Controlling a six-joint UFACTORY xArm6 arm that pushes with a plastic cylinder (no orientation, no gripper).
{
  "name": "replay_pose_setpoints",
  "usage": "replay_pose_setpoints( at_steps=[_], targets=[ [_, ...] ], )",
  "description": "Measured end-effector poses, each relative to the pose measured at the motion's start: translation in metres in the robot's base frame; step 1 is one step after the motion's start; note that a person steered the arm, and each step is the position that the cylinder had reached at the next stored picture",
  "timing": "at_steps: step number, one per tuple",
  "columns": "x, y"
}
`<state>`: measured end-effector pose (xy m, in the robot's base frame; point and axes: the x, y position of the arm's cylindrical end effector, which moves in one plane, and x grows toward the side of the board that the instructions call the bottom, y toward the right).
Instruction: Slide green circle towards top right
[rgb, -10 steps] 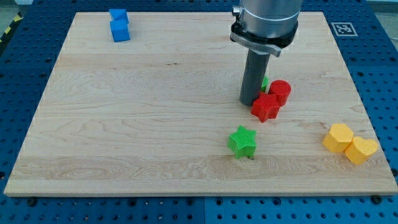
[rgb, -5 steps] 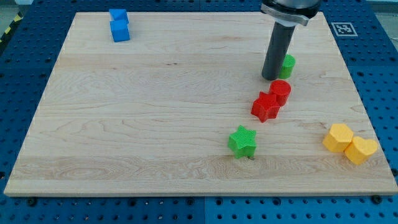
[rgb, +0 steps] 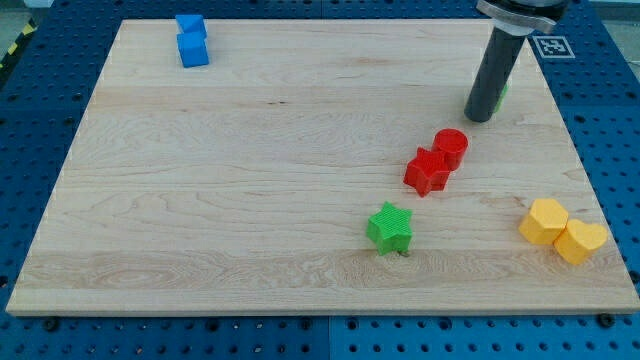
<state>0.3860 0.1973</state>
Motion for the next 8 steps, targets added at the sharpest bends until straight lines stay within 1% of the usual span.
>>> replay_pose_setpoints(
  at_steps=[2, 4, 5, 6, 7, 8],
  targets=[
    [-0.007, 0.032],
    [-0.054, 0.032],
    [-0.069, 0.032],
    [-0.066, 0.026],
    [-0.068, 0.001],
    [-0.077, -0.002]
  ],
)
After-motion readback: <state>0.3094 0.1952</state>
